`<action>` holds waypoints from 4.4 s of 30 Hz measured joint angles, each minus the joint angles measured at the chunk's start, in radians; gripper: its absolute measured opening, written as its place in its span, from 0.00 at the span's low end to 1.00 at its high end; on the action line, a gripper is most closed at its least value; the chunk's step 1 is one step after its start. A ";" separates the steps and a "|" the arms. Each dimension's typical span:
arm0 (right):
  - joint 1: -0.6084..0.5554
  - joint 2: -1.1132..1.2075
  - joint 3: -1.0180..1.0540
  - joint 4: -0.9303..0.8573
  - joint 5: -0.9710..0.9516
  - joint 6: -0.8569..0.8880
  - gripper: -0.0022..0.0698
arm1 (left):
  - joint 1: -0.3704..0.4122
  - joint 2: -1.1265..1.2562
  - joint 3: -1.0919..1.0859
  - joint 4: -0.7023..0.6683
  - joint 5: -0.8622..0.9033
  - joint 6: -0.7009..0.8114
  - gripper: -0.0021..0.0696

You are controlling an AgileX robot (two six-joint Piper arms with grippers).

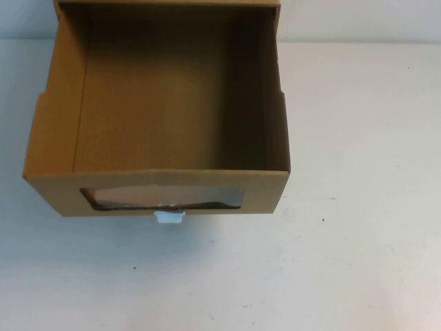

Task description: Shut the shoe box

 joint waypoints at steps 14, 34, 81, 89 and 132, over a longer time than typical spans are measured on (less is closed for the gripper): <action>0.000 0.000 0.000 0.000 0.000 0.000 0.01 | 0.000 0.000 -0.012 -0.460 -0.238 0.003 0.02; 0.000 0.000 0.000 0.000 0.000 0.000 0.01 | 0.000 1.026 -1.214 -0.345 0.387 0.408 0.02; -0.002 0.000 0.000 0.578 -0.435 0.000 0.01 | -0.031 1.891 -1.925 -0.449 0.549 0.539 0.02; -0.002 0.210 -0.304 0.491 0.173 -0.001 0.01 | -0.032 1.891 -1.925 -0.451 0.553 0.535 0.02; 0.888 1.492 -1.341 -0.115 0.284 0.170 0.01 | -0.032 1.891 -1.926 -0.442 0.552 0.463 0.02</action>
